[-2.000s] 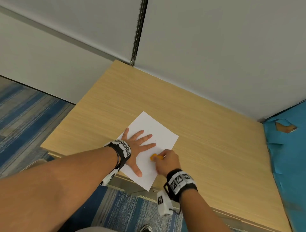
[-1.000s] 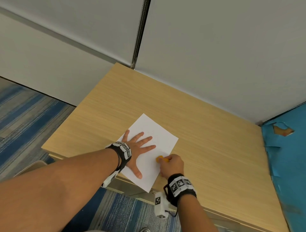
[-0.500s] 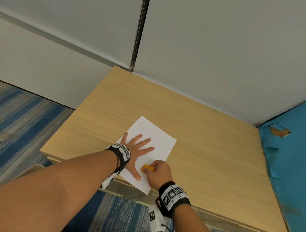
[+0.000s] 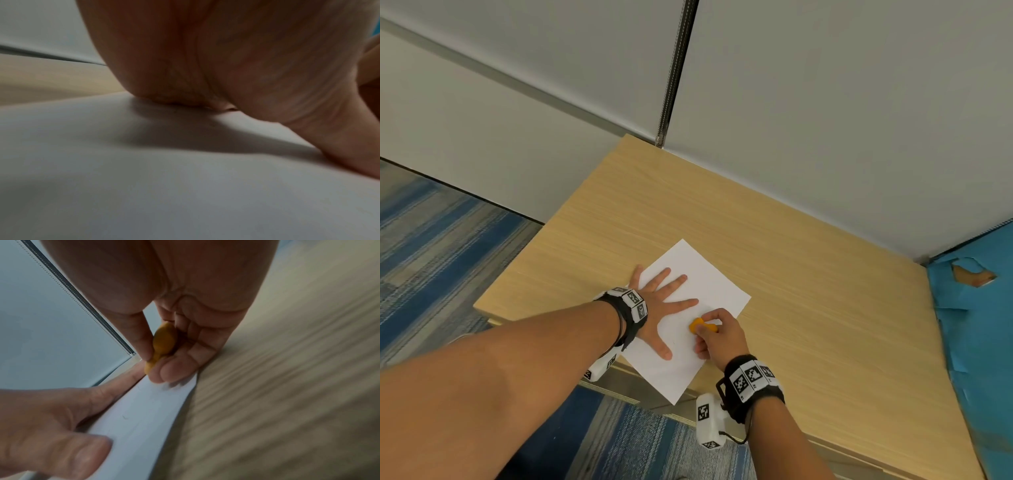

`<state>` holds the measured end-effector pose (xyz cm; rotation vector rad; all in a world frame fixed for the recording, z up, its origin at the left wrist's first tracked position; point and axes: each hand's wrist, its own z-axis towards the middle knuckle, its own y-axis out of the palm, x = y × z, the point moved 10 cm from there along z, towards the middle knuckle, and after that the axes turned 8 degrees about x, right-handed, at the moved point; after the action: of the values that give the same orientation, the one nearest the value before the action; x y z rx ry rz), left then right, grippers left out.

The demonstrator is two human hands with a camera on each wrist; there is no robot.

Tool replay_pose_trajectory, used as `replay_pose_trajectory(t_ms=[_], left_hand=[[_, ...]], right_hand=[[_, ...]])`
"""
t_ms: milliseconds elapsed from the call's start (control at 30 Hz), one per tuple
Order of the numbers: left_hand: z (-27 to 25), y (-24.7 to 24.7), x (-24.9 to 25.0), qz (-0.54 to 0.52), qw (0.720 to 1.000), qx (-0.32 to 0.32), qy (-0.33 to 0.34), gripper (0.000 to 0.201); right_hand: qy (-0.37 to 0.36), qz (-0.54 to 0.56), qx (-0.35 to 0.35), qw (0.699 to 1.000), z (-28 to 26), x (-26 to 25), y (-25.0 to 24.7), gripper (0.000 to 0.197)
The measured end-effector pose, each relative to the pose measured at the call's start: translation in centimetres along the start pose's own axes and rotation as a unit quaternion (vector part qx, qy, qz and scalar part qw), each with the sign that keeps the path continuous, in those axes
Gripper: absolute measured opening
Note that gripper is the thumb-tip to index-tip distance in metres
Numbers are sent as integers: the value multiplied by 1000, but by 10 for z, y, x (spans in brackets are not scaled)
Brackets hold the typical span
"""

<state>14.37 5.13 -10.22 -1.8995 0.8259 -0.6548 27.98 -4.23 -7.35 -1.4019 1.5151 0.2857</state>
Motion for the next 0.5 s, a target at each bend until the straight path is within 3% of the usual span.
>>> replay_pose_trajectory(t_ms=[100, 167, 300, 333, 433, 500], left_hand=[[1, 0, 1, -6, 1000, 2, -7, 130], [1, 0, 1, -15, 1000, 10, -14, 122], [2, 0, 1, -28, 999, 16, -18, 118], [2, 0, 1, -28, 999, 13, -19, 119], [1, -1, 1, -26, 999, 10, -23, 120], [0, -3, 2, -28, 999, 11, -21, 121]], right_hand=[[-5, -33, -55, 998, -8, -6, 17, 17], [-16, -55, -55, 997, -6, -13, 15, 19], [-22, -39, 63, 997, 16, -21, -15, 15], [-17, -37, 61, 997, 13, -20, -12, 14], [-20, -63, -69, 995, -11, -18, 26, 13], [-46, -114, -95, 988, -11, -22, 30, 17]])
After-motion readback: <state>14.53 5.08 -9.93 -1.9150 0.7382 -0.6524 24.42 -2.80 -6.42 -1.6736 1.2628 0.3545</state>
